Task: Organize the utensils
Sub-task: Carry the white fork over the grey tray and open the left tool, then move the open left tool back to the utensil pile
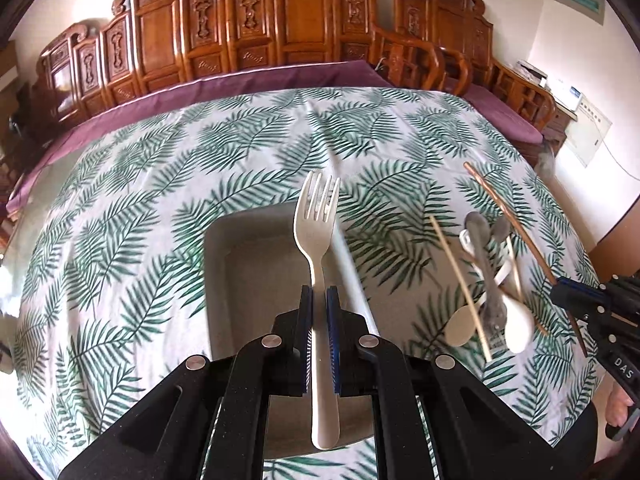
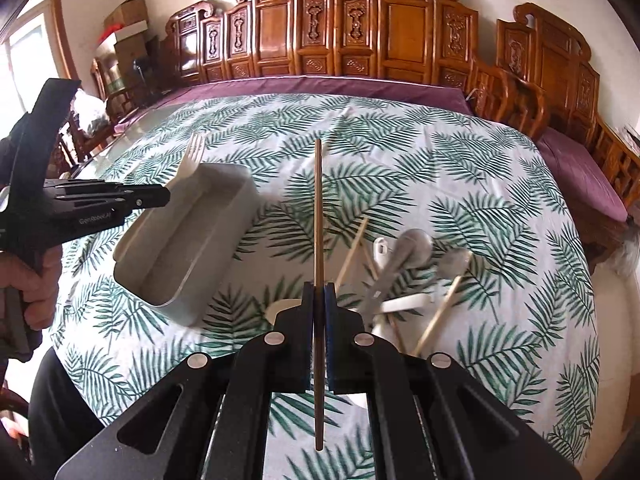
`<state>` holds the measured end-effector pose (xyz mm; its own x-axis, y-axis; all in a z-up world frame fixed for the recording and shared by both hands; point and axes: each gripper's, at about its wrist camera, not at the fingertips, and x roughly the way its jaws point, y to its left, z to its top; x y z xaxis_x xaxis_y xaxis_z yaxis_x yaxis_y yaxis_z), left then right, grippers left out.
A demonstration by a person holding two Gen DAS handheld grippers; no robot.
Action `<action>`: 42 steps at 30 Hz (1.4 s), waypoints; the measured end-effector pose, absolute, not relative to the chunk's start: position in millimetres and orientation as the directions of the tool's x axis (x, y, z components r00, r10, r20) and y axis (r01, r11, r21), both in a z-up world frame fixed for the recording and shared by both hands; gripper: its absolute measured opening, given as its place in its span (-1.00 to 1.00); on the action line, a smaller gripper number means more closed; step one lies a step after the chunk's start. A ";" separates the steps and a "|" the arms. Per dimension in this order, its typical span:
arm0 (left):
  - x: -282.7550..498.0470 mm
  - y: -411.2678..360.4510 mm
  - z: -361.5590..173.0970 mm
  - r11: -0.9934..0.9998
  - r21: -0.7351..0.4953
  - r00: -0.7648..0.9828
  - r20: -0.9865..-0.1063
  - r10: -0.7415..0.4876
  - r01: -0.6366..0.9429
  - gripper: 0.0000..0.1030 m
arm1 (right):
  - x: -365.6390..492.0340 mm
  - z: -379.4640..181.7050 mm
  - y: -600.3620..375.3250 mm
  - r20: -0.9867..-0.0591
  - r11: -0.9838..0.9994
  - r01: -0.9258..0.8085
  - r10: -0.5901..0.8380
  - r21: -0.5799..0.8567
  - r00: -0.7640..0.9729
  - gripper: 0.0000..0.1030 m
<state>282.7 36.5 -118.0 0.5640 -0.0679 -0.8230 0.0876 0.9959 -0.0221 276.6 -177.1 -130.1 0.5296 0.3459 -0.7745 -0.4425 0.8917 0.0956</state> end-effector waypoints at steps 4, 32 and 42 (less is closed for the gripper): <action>280.7 49.7 -122.0 0.997 -0.025 0.561 -0.825 -0.062 0.072 -0.87 | 274.7 -129.2 -159.7 -0.775 0.883 -0.459 0.358 0.099 0.521 -0.89; 240.9 136.5 -120.1 0.998 -0.057 0.598 -0.800 -0.047 0.002 -0.76 | 306.1 -167.0 -17.7 -0.818 0.843 -0.483 0.440 0.235 0.369 -0.88; 233.5 150.0 -121.1 0.998 -0.055 0.595 -0.803 -0.037 -0.011 -0.76 | 318.7 -175.9 0.6 -0.830 0.851 -0.472 0.425 0.230 0.362 -0.88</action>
<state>233.5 150.0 -121.1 0.5950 -0.0374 -0.8028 -0.0110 0.9984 -0.0546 318.7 0.6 -175.9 0.3617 0.4252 -0.8297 -0.4722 0.8509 0.2302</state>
